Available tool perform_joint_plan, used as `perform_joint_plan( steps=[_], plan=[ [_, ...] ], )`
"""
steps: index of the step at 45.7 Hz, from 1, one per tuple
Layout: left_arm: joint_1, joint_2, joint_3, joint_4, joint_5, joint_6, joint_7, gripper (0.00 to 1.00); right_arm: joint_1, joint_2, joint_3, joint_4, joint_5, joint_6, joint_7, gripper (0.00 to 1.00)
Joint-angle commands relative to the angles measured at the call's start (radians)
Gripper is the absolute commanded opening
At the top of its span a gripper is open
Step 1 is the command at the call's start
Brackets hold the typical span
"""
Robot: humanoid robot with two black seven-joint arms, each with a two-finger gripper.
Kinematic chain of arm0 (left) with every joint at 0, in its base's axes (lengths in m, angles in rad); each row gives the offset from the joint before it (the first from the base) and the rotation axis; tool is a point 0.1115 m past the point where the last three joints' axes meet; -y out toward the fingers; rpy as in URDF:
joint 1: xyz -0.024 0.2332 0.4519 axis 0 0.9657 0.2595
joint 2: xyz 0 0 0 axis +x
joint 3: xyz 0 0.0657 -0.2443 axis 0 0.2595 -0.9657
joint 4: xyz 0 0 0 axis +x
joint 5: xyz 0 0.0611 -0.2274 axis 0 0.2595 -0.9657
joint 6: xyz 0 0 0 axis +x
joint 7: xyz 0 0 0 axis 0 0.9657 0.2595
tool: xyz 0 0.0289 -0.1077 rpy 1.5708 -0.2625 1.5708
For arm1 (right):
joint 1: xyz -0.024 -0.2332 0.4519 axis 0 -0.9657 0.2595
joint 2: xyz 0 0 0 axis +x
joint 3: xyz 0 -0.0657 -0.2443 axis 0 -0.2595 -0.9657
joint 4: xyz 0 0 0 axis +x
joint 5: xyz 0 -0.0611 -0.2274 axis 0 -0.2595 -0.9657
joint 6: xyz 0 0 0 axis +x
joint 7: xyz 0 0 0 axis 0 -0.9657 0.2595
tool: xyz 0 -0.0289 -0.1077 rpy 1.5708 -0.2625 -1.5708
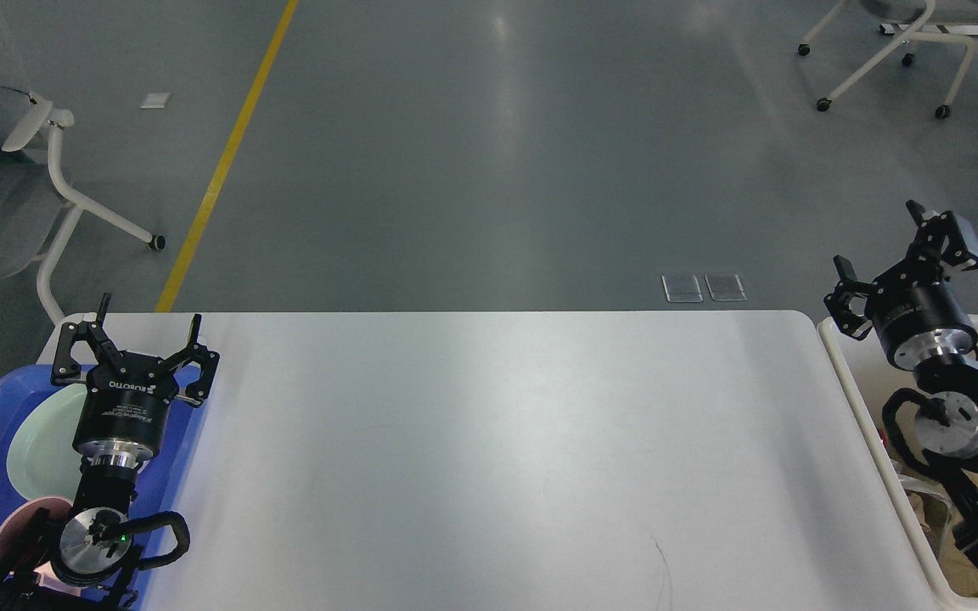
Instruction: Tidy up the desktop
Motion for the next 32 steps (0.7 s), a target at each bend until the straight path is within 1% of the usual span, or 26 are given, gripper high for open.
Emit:
perform_joint_plan(
  steps=[1,3,7,14,17,20,32],
  plan=[
    [0.0,0.0,0.0,0.001,0.0,-0.001,0.001,0.96,-0.074,0.069,0.003,-0.005,-0.03,0.014,0.126,1.0],
    [0.0,0.0,0.0,-0.001,0.0,0.0,0.001,0.96,-0.091,0.081,0.002,-0.007,-0.046,0.014,0.154,1.0],
    [0.0,0.0,0.0,0.001,0.0,-0.001,0.001,0.96,-0.117,0.107,0.002,-0.005,-0.053,0.014,0.165,1.0],
    [0.0,0.0,0.0,-0.001,0.0,0.0,0.001,0.96,-0.134,0.111,0.0,-0.004,-0.042,0.019,0.159,1.0],
    [0.0,0.0,0.0,0.001,0.0,-0.001,0.001,0.96,-0.137,0.109,0.0,-0.005,-0.042,0.045,0.154,1.0],
    [0.0,0.0,0.0,-0.001,0.0,-0.001,0.001,0.96,-0.137,0.107,0.002,-0.005,-0.039,0.079,0.136,1.0],
    [0.0,0.0,0.0,-0.001,0.0,-0.001,0.001,0.96,-0.128,0.107,0.006,-0.027,-0.042,0.067,0.142,1.0]
  ],
)
